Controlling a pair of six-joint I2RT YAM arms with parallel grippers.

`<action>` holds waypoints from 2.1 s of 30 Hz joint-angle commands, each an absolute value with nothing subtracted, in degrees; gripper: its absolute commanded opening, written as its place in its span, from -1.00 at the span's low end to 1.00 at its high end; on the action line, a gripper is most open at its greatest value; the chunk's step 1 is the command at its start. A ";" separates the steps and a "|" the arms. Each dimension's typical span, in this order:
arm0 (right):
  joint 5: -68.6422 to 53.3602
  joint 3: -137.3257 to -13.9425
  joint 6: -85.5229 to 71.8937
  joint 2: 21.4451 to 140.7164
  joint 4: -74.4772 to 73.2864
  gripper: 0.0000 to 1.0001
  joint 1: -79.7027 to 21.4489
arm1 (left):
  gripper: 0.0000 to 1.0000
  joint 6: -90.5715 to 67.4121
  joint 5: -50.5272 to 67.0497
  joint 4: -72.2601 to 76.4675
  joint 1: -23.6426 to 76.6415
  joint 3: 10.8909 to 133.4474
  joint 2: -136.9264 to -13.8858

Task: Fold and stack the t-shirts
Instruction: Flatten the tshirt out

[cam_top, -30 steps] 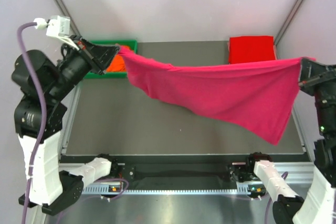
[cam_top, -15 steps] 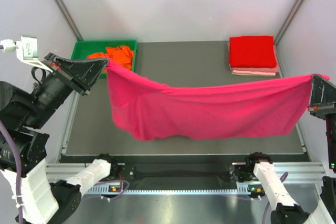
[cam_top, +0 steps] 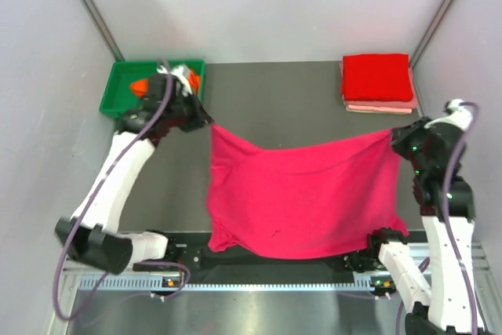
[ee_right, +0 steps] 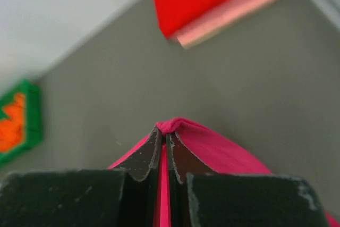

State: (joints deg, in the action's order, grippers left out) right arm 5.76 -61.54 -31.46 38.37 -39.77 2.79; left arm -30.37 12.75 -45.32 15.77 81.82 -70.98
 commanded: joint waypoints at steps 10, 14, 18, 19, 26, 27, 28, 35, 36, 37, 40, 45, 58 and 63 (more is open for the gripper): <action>16.07 -49.30 -32.61 49.91 -26.98 -1.00 2.99 | -1.00 -31.82 15.72 -29.18 17.92 90.03 -108.52; 19.86 -50.71 -31.82 53.52 -26.89 -1.00 3.16 | -0.82 -30.33 21.69 -30.41 18.98 104.39 -120.22; 19.34 -50.36 -31.47 55.98 -25.58 -1.00 4.04 | -0.15 -24.98 15.50 -35.49 19.16 108.21 -120.07; 19.07 -50.36 -31.38 56.33 -25.40 -1.00 4.22 | -0.06 -24.27 11.99 -36.64 19.07 107.15 -119.01; 14.24 -49.92 -31.73 56.95 -22.68 -1.00 4.31 | -0.11 -24.26 9.65 -38.94 17.05 93.09 -115.22; 14.06 -50.18 -31.64 57.13 -22.68 -1.00 4.31 | -0.13 -23.91 13.93 -39.28 16.96 91.51 -115.40; 13.80 -50.62 -31.29 57.13 -22.68 -1.00 4.31 | -0.15 -23.82 15.11 -39.81 16.96 90.97 -115.57; 12.39 -51.07 -30.94 55.29 -23.64 -1.00 4.31 | -0.04 -22.68 13.89 -40.87 17.58 81.83 -109.17; 12.13 -51.06 -30.94 55.11 -23.64 -1.00 4.31 | -0.02 -22.50 13.28 -40.96 17.58 79.74 -108.38; 12.04 -50.89 -30.94 55.02 -23.73 -1.00 4.31 | 0.00 -22.50 13.97 -40.43 17.58 78.32 -107.50; 11.43 -50.36 -31.20 55.19 -23.82 -1.00 4.31 | -0.12 -23.55 19.48 -37.36 17.75 72.61 -105.21; 14.32 -52.73 -30.85 55.99 -28.20 -1.00 4.57 | -1.00 -24.78 19.35 -38.22 19.94 70.92 -100.38; 12.83 -53.53 -30.15 54.67 -30.85 -1.00 5.62 | -1.00 -28.12 -8.61 -53.88 28.46 77.71 -92.30; 10.99 -52.65 -28.83 54.67 -31.73 -1.00 5.62 | -1.00 -33.12 -4.84 -51.33 32.95 65.23 -87.81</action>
State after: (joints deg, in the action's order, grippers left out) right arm 11.97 -51.64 -30.55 56.07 -31.66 5.04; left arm -29.17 -4.45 -48.66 31.38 70.04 -91.29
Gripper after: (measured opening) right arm 0.011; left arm 0.011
